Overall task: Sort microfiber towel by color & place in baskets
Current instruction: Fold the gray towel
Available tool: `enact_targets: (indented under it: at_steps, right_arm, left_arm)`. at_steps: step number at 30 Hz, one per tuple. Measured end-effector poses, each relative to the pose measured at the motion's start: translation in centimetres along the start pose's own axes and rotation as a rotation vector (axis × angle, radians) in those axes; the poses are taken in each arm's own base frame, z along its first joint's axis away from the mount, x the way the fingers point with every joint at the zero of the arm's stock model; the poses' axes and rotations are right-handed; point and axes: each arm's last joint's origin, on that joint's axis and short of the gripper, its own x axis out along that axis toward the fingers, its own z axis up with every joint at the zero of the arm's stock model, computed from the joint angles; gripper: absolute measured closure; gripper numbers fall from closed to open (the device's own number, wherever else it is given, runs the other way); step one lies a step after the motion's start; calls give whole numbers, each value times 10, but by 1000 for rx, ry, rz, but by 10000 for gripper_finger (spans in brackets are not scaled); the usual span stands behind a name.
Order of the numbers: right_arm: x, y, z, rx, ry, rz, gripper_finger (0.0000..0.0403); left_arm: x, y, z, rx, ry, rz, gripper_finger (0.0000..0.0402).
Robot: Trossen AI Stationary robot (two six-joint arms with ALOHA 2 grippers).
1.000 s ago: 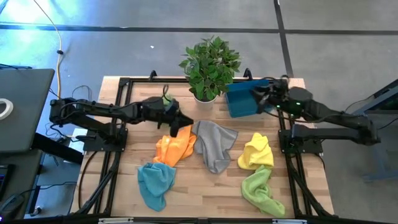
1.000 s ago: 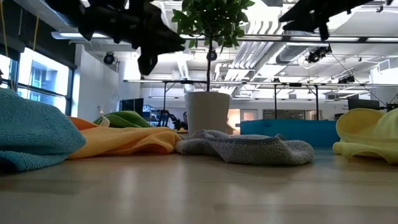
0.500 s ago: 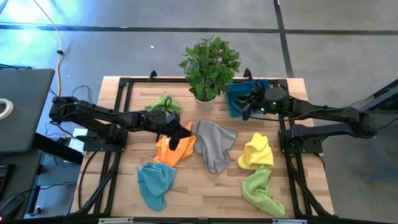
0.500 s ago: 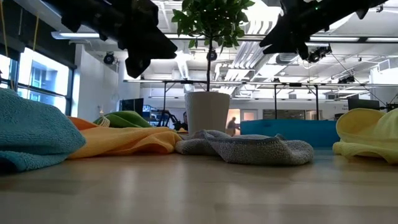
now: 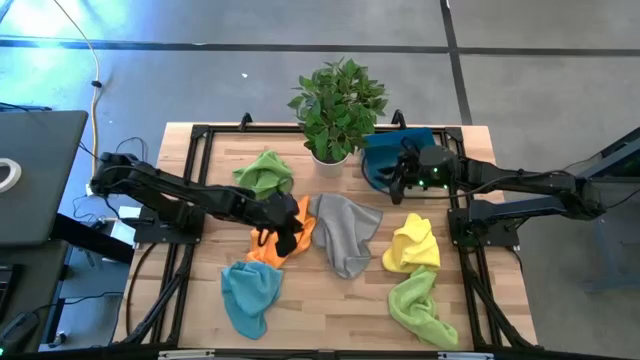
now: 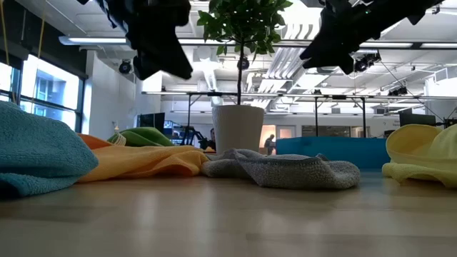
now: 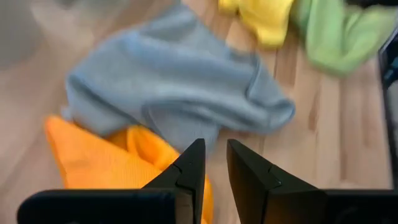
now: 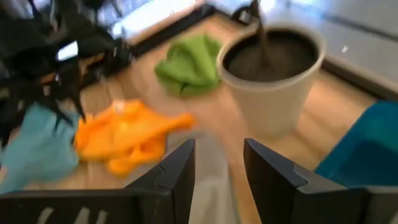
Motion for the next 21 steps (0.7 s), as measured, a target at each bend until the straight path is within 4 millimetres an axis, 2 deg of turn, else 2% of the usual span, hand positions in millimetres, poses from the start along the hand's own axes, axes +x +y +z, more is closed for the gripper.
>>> enact_targets:
  at_steps: [5, 10, 17, 21]
  right_arm:
    - [-4, 20, 8, -35, 92, 2, 273]
    - [-1, 41, 18, 1, 212, -40, 273]
    - [12, 63, 3, 76, 524, -93, 273]
    - [21, 76, -11, 78, 607, -96, 273]
  left_arm:
    - [19, -8, -10, 36, 117, 37, 344]
    - [35, -14, -16, 38, 187, 30, 344]
    - [47, -11, -32, 44, 296, 111, 344]
    - [52, -5, -41, 66, 362, 187, 344]
